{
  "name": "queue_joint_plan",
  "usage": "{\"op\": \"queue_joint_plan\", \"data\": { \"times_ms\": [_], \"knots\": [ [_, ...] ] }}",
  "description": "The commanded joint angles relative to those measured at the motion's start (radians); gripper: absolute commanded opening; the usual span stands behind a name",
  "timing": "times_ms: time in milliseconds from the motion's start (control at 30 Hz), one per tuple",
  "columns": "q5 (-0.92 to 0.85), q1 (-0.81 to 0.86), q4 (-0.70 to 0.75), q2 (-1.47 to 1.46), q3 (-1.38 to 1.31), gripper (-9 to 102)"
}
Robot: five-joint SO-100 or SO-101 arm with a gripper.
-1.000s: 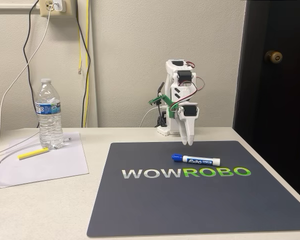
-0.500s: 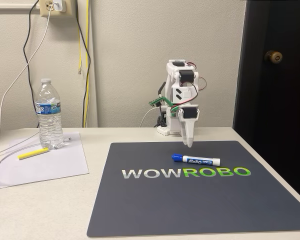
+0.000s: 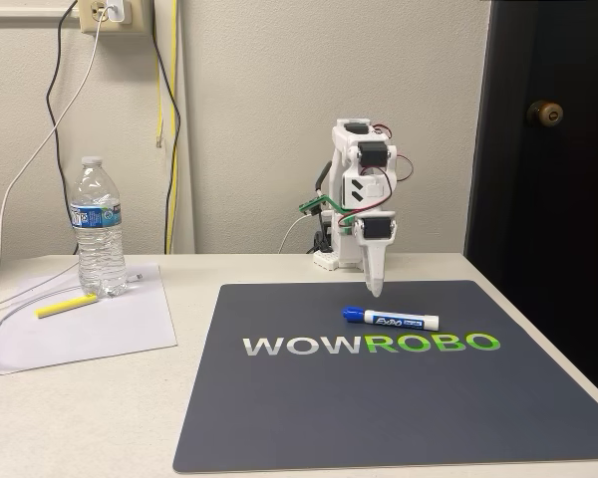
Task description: Pick up the blue marker.
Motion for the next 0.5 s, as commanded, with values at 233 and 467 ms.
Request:
{"op": "queue_joint_plan", "data": {
  "times_ms": [233,467],
  "knots": [
    [0.034,-0.009,0.000,-0.012,-0.041,21],
    [0.081,-0.009,0.006,-0.064,-0.041,28]
  ]
}}
